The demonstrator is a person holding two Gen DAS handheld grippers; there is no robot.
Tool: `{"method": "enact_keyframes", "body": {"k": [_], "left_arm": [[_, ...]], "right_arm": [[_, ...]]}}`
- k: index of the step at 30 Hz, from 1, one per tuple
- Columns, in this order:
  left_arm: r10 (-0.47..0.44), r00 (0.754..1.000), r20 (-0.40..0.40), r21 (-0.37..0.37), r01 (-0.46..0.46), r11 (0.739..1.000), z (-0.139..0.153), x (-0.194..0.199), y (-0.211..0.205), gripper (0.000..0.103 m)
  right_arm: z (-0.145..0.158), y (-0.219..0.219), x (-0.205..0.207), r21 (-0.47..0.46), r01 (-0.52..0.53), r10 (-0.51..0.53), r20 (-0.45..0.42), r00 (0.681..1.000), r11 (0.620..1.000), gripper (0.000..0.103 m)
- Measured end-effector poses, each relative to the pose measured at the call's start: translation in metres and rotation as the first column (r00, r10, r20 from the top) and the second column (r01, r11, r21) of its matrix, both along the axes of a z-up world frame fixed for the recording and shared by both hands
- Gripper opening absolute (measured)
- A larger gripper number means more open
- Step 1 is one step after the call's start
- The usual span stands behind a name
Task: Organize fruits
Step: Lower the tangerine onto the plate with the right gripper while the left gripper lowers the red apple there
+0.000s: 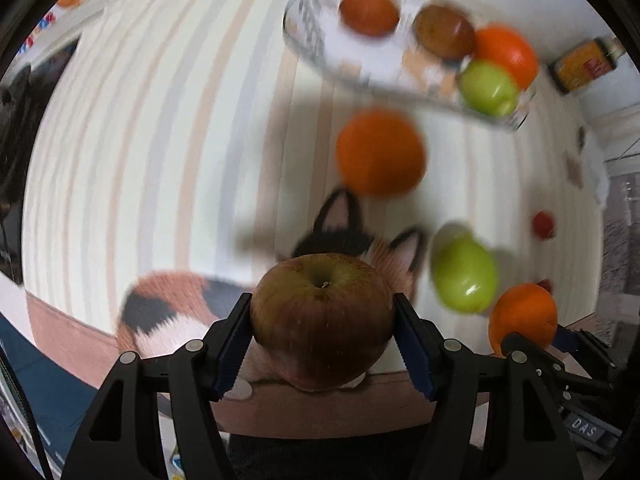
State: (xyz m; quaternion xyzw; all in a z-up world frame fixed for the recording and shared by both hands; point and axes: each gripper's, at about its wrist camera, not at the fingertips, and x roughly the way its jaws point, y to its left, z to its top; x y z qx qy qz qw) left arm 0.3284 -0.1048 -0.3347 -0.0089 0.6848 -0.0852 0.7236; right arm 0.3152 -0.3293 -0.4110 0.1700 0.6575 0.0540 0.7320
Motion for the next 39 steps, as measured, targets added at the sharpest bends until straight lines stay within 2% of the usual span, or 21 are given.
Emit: {"method": "enact_keyframes", "body": {"k": [4, 6, 10, 15, 20, 24, 31, 32, 34, 35, 36, 37, 39], "left_arm": [[-0.004, 0.996, 0.09, -0.032, 0.007, 0.999, 0.042, 0.033, 0.002, 0.065], [0.003, 0.994, 0.113, -0.04, 0.001, 0.999, 0.053, 0.055, 0.001, 0.065], [0.029, 0.993, 0.117, -0.057, -0.023, 0.998, 0.06, 0.106, 0.001, 0.065], [0.061, 0.997, 0.046, -0.079, -0.057, 0.995, 0.041, 0.163, 0.0, 0.065], [0.062, 0.998, -0.021, -0.072, -0.063, 0.995, 0.019, 0.19, -0.008, 0.065], [0.053, 0.997, -0.063, -0.057, -0.057, 0.997, 0.004, 0.198, -0.014, 0.065], [0.049, 0.994, -0.097, -0.035, -0.052, 0.998, -0.011, 0.201, -0.018, 0.065], [0.052, 0.994, -0.093, -0.025, -0.055, 0.998, -0.012, 0.202, -0.019, 0.065], [0.055, 0.995, -0.086, -0.008, -0.056, 0.998, -0.012, 0.202, -0.019, 0.066], [0.055, 0.995, -0.085, -0.004, -0.056, 0.998, -0.012, 0.202, -0.018, 0.067], [0.051, 0.995, -0.081, 0.002, -0.051, 0.999, -0.011, 0.2, -0.018, 0.076], [0.047, 0.997, -0.056, -0.001, -0.047, 0.999, -0.006, 0.198, -0.018, 0.096], [0.041, 0.999, -0.023, -0.002, -0.041, 0.999, 0.003, 0.195, -0.018, 0.099]], "right_arm": [[0.039, -0.004, 0.027, 0.018, 0.0, -0.002, 0.095, 0.995, 1.0, 0.067], [0.057, -0.001, 0.051, 0.023, -0.005, 0.001, 0.146, 0.989, 1.0, 0.067], [0.068, 0.009, 0.101, 0.019, -0.009, 0.005, 0.205, 0.979, 1.0, 0.067], [0.055, 0.032, 0.164, 0.009, -0.024, 0.022, 0.205, 0.979, 1.0, 0.067], [0.029, 0.053, 0.206, -0.002, -0.053, 0.053, 0.16, 0.986, 0.999, 0.067], [0.014, 0.061, 0.216, -0.013, -0.072, 0.073, 0.129, 0.989, 0.997, 0.067], [-0.005, 0.06, 0.223, 0.009, -0.045, 0.044, 0.065, 0.997, 0.999, 0.068], [-0.007, 0.058, 0.224, 0.015, -0.037, 0.036, 0.053, 0.998, 0.999, 0.07], [-0.002, 0.056, 0.222, 0.036, -0.034, 0.031, 0.063, 0.998, 0.999, 0.083], [0.002, 0.056, 0.221, 0.034, -0.027, 0.025, 0.069, 0.997, 0.999, 0.088], [0.006, 0.055, 0.22, 0.034, -0.025, 0.022, 0.074, 0.997, 0.999, 0.091], [0.012, 0.054, 0.219, 0.037, -0.022, 0.019, 0.082, 0.996, 0.999, 0.092], [0.022, 0.052, 0.215, 0.02, -0.019, 0.017, 0.093, 0.996, 1.0, 0.094]]}}
